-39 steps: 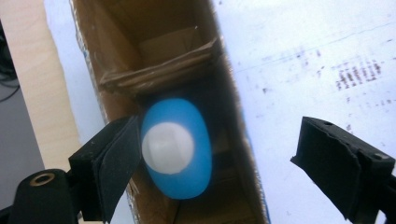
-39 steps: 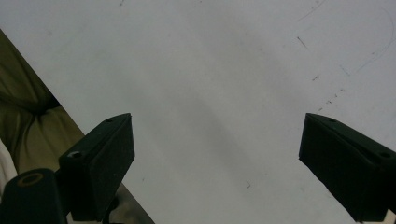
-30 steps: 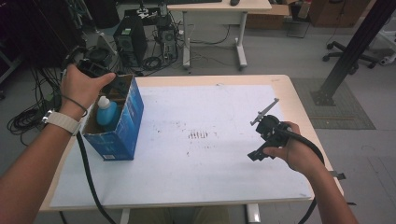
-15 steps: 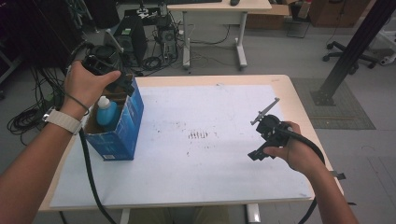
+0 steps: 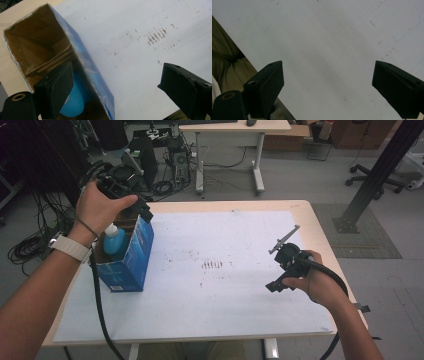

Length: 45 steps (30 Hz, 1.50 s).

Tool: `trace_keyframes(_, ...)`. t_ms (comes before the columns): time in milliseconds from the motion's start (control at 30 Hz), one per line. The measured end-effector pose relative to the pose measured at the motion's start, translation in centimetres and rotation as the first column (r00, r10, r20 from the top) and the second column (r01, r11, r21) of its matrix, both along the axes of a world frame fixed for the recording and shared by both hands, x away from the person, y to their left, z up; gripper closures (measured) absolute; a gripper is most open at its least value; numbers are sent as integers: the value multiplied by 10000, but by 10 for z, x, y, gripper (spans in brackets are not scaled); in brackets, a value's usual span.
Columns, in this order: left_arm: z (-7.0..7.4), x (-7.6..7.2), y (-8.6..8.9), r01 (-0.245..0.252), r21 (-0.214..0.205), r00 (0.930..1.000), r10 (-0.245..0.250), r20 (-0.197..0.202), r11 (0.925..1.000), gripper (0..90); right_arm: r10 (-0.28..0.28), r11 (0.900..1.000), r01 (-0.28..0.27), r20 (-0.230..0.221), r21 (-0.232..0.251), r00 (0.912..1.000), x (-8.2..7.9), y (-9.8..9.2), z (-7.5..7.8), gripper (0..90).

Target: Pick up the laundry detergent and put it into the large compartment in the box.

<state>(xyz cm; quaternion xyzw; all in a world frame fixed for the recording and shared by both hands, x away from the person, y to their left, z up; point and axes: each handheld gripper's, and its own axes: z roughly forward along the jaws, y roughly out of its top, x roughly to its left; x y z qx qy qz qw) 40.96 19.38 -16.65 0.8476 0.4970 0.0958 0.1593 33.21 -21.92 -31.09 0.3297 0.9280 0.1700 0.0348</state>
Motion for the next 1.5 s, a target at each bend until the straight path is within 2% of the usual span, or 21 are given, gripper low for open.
trace_keyframes(267,7,-3,-13,459,-1,9989,-459,86,9989,119,51,10000,-51,-10,-23,10000,1,1,1,106)
trace_keyframes(500,8,-5,-26,1004,110,9949,-1005,116,9949,119,77,10000,-77,1,-40,10000,3,1,1,105)
trace_keyframes(900,8,-9,-44,1860,48,9825,-1860,104,9825,119,118,9999,-118,1,-76,9999,4,3,0,106)
trace_keyframes(1067,9,-11,-50,2042,-12,9785,-2041,291,9789,120,69,9999,-69,-7,-85,10000,3,2,0,106)
trace_keyframes(1267,9,-13,-56,2297,-43,9729,-2295,275,9733,121,22,10000,-22,4,-51,10000,2,1,1,106)
trace_keyframes(1500,2,-15,-66,2735,-33,9617,-2734,192,9619,121,28,10000,-28,11,-12,10000,1,1,0,106)
